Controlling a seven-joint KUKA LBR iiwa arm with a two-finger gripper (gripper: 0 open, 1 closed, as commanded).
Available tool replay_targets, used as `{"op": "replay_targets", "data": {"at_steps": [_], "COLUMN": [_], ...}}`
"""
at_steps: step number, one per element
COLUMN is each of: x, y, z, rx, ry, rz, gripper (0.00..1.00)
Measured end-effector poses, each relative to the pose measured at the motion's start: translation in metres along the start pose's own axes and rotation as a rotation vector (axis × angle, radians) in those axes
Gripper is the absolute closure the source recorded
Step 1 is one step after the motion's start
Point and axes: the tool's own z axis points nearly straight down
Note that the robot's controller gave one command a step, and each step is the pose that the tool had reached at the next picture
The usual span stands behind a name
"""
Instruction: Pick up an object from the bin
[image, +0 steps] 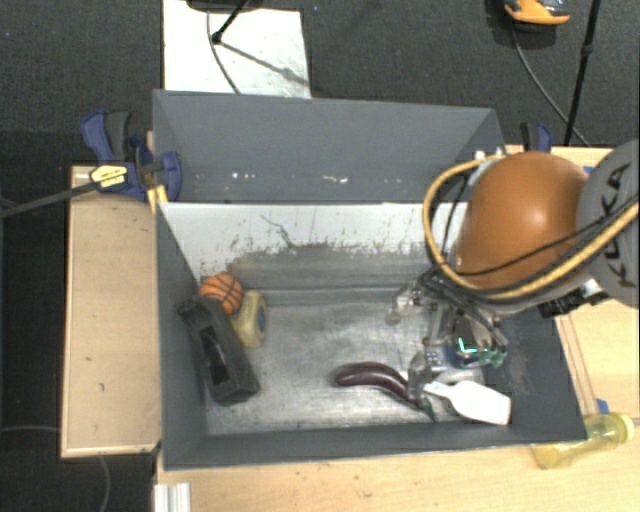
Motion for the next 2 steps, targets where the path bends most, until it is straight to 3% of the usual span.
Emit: {"op": "replay_targets", "data": {"at_steps": [1, 2], "x": [-0.001, -0.001], "y": [0.000, -0.041], "z": [-0.003, 0.056], "rx": [0.000, 0.000], "ry": [-0.007, -0.013], "rz": [0.001, -0.016], "gripper": [0.00, 0.00]}}
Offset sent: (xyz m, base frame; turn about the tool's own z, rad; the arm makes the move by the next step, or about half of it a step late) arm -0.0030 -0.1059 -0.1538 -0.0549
